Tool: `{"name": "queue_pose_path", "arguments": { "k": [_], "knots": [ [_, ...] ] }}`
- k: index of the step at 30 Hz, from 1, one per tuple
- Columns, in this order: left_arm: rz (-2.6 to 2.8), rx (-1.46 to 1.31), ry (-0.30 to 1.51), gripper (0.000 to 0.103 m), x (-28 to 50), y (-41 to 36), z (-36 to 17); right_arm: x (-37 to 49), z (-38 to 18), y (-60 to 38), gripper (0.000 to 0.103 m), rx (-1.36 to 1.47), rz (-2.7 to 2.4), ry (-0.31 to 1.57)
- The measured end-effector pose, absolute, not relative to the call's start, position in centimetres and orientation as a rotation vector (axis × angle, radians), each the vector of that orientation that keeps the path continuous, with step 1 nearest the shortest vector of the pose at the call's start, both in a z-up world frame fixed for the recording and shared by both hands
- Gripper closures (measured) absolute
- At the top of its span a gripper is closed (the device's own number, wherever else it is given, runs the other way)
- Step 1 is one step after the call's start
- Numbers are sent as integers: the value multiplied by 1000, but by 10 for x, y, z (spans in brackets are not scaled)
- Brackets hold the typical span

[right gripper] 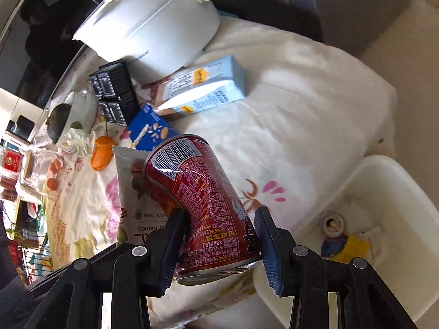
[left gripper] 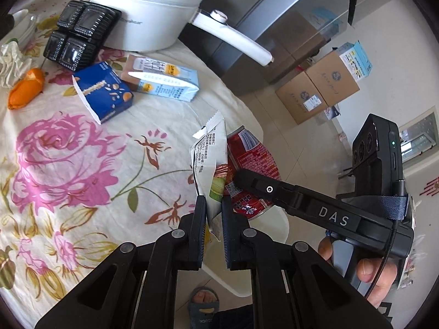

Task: Collect trash
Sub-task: 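Drop the white wrapper into the bin with the left tool while the right tool holds the can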

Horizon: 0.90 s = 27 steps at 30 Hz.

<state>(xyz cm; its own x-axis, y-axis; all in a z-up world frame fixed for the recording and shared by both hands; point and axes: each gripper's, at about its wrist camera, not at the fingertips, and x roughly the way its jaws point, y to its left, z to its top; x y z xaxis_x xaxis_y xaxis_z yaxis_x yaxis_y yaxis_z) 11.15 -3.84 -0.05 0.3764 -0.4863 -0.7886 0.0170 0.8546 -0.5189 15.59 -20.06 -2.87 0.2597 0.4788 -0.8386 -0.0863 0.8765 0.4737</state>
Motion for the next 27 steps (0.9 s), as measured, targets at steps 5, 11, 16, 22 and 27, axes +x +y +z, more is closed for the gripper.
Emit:
{"name": "queue_pose_path", "arguments": {
  "k": [5,11,16,22,27],
  "knots": [
    [-390,-429,1190,92,111,-74,-20,149,-43,-236,56,372,339,1288],
    [-454,-380,1211,92,111,-114,-33,141,-41,-271,56,383,303,1287],
    [-467,-325,1264,92,109,-151,-58,138,-53,-291,56,354,245,1322],
    [-468,-259,1338,90,107,-182,-89,137,-74,-311,56,305,175,1372],
    [-430,-229,1383,70,110,-183,-104,138,-90,-318,56,279,146,1426]
  ]
}}
